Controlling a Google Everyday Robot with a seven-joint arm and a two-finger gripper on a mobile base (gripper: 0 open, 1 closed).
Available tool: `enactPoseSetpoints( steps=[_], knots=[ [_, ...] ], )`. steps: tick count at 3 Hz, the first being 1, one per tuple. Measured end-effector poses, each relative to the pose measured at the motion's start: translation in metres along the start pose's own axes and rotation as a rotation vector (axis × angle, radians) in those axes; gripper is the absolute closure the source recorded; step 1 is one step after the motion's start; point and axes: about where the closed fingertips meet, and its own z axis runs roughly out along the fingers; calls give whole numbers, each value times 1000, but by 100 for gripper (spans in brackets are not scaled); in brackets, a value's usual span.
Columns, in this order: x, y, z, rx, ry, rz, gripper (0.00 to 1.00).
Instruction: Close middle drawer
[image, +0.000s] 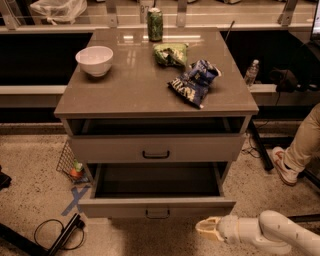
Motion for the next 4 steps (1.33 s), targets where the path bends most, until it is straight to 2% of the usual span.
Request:
enactPoseSetpoints(
  steps=[1,2,4],
  knots=[
    [-15,-34,3,1,-31,-10,100],
    [-39,-90,11,15,-64,-13,100],
    [-47,-101,8,32,-73,-28,100]
  ],
)
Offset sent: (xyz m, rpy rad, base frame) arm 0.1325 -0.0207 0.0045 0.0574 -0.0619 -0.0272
